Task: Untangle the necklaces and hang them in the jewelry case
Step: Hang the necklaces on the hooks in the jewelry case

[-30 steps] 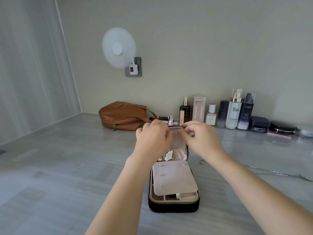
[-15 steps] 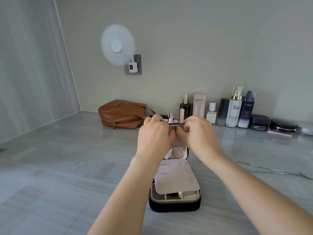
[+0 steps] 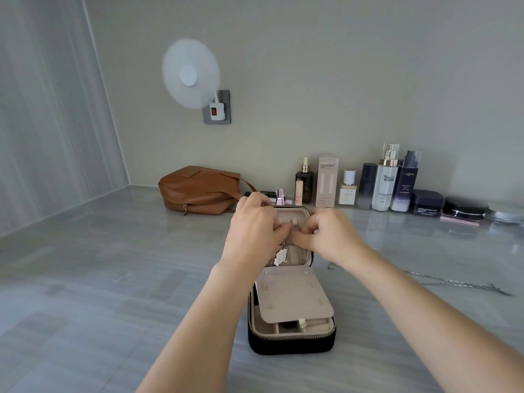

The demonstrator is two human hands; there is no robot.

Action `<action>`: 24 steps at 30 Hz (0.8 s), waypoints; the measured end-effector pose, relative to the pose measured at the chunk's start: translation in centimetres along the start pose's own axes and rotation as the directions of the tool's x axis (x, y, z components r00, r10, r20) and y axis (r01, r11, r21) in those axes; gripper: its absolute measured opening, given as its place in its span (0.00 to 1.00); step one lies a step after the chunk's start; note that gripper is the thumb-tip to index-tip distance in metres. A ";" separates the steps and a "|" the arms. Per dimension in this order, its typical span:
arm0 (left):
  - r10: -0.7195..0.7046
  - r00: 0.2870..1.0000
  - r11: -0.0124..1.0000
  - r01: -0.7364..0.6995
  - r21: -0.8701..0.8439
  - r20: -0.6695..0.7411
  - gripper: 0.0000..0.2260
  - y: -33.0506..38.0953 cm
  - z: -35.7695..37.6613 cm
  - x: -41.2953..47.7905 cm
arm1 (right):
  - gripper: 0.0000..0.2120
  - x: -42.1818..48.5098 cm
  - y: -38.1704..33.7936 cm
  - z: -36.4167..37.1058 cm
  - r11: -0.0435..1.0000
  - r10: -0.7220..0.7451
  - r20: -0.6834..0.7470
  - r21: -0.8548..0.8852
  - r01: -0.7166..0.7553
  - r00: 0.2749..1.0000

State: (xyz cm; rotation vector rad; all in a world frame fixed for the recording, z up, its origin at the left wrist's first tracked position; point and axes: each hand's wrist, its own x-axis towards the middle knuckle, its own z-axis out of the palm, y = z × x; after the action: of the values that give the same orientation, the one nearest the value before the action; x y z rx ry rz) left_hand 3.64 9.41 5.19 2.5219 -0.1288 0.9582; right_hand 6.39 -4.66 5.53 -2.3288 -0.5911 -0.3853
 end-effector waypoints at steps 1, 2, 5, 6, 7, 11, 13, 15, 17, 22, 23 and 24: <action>-0.004 1.000 1.000 0.004 -0.017 0.004 0.12 -0.1 0.0 0.0 | 0.18 -0.1 -0.1 -0.2 1.000 -0.003 0.010 -0.010 0.003 1.000; -0.014 1.000 0.999 0.014 -0.030 0.012 0.13 0.0 0.0 0.1 | 0.19 -0.2 -0.1 -0.3 1.000 -0.003 0.024 -0.018 0.004 1.000; -0.022 0.999 0.999 0.024 -0.047 0.039 0.15 -0.1 0.1 0.0 | 0.19 -0.3 0.0 -0.9 1.000 0.013 0.062 -0.014 -0.012 0.998; -0.023 0.999 0.999 0.025 -0.045 0.048 0.15 -0.1 0.0 0.0 | 0.17 -0.3 0.0 -1.0 1.000 0.015 0.076 -0.013 -0.014 0.997; -0.026 0.998 0.999 0.029 -0.044 0.063 0.15 -0.1 0.0 -0.1 | 0.16 -0.3 0.1 -1.2 1.000 0.013 0.095 -0.021 -0.011 0.995; -0.039 0.991 0.996 0.049 -0.075 0.128 0.14 -0.1 -0.3 -0.1 | 0.18 -0.1 0.3 -2.9 0.996 0.080 0.217 0.011 -0.084 0.973; -0.039 0.991 0.991 0.055 -0.123 0.126 0.14 0.1 -0.6 -0.1 | 0.15 0.1 0.9 -4.8 0.987 0.156 0.307 -0.073 -0.141 0.939; -0.032 0.993 0.990 0.047 -0.131 0.117 0.13 0.3 -0.8 -0.2 | 0.09 0.1 2.3 -6.8 0.944 0.287 0.375 -0.269 -0.193 0.882; -0.021 0.993 0.994 0.033 -0.107 0.118 0.11 0.6 -0.7 -0.2 | 0.11 -0.2 4.0 -8.1 0.836 0.456 0.369 -0.490 -0.247 0.810; -0.018 0.994 0.997 0.025 -0.070 0.106 0.10 1.2 -0.3 -0.3 | 0.29 -1.1 7.0 -8.9 0.685 0.648 0.366 -0.663 -0.301 0.668; -0.027 0.995 0.997 0.034 -0.068 0.092 0.11 1.3 -0.3 -0.3 | 0.30 -1.2 7.4 -8.9 0.688 0.649 0.366 -0.656 -0.310 0.666; -0.037 0.997 0.997 0.042 -0.062 0.074 0.12 1.4 -0.3 -0.3 | 0.29 -1.2 7.6 -9.0 0.695 0.649 0.371 -0.644 -0.319 0.664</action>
State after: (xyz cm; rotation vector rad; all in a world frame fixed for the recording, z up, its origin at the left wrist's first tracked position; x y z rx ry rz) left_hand 2.85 8.29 5.70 2.4926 -0.1290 0.8347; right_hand 8.24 -16.24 7.21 -3.0370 -0.0368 0.5392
